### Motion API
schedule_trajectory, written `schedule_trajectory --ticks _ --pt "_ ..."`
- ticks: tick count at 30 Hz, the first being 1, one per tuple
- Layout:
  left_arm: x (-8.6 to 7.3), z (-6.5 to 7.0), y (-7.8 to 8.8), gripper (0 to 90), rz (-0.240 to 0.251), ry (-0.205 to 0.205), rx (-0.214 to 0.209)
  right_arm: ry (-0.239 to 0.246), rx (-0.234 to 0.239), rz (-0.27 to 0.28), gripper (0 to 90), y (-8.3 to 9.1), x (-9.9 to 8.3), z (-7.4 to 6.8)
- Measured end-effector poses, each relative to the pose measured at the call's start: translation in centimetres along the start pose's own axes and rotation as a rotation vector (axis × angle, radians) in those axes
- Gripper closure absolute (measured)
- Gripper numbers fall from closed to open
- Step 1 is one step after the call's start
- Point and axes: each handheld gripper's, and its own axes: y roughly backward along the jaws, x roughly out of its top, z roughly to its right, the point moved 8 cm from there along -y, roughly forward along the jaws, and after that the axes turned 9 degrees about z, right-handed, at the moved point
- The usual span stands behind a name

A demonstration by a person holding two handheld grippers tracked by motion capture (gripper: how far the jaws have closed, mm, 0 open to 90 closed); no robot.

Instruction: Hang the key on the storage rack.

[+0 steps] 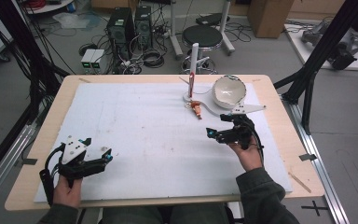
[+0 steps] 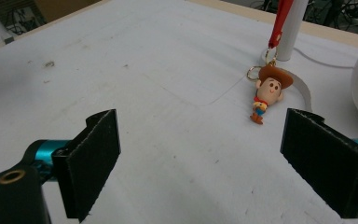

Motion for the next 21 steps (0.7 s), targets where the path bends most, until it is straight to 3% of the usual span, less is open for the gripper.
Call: schedule_trajectory --ticks 21 --pt "-0.1 0.1 -0.1 20.8 -0.012 0.008 -0.010 0.010 -0.003 0.008 10.9 1.7 -1.6 0.0"
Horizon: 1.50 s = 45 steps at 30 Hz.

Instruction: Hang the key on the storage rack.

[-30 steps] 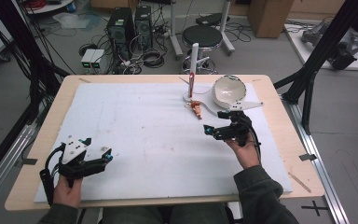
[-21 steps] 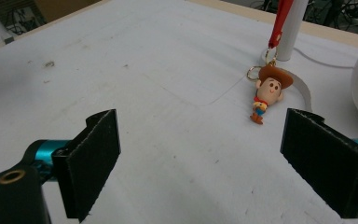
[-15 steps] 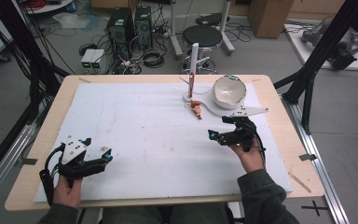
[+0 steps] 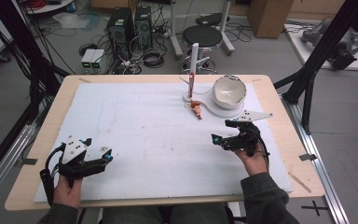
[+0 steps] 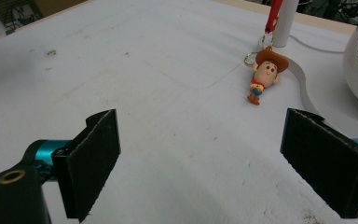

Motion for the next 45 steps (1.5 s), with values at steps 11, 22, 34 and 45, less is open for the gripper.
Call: schedule_trajectory --ticks 11,22,34,45 --pt "-0.1 0.0 0.0 20.7 -0.004 0.004 -0.008 0.006 -0.006 -0.011 10.9 1.1 -1.0 -0.4" --pt "0.0 0.0 0.1 20.7 -0.004 0.006 -0.007 -0.003 -0.016 -0.004 10.9 2.7 -2.3 -0.3" --pt "0.0 0.2 0.0 20.7 -0.004 0.004 -0.017 -0.013 -0.039 0.002 10.9 4.2 -3.3 -0.1" --pt "0.0 0.3 0.0 20.7 -0.002 -0.007 -0.018 -0.016 -0.025 -0.007 10.9 4.3 -3.9 -0.6"
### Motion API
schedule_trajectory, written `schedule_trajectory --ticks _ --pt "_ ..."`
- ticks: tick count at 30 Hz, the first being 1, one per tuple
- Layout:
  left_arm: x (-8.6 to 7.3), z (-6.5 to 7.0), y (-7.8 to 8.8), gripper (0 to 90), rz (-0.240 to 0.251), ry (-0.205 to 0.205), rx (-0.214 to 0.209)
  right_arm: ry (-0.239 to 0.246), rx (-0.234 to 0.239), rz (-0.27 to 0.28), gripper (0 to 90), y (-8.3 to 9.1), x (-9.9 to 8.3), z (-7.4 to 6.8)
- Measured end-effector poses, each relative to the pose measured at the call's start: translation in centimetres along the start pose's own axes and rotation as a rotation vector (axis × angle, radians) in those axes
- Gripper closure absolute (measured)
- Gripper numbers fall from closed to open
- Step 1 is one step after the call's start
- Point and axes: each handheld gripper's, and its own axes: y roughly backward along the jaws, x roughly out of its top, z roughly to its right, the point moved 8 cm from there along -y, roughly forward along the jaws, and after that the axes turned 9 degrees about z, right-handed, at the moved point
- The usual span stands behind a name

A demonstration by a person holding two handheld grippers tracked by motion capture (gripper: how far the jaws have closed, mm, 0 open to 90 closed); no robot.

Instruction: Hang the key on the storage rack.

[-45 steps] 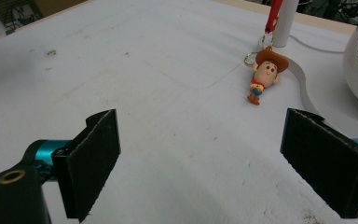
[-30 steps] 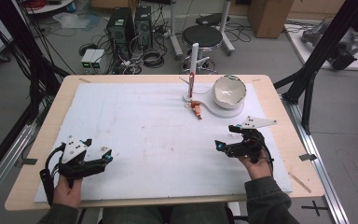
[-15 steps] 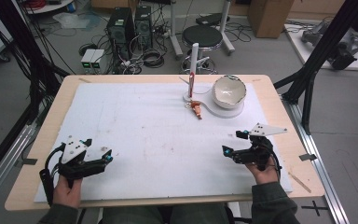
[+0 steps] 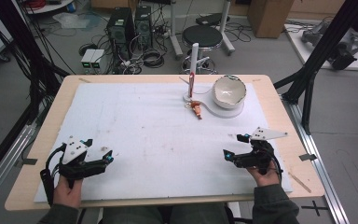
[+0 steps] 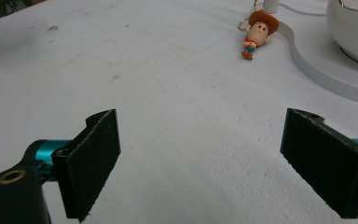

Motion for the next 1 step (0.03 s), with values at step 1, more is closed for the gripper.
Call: schedule_trajectory --ticks 1 --pt "-0.01 0.03 -0.01 20.7 0.000 0.001 -0.003 -0.001 0.002 0.001 10.9 -0.02 0.02 -0.04"
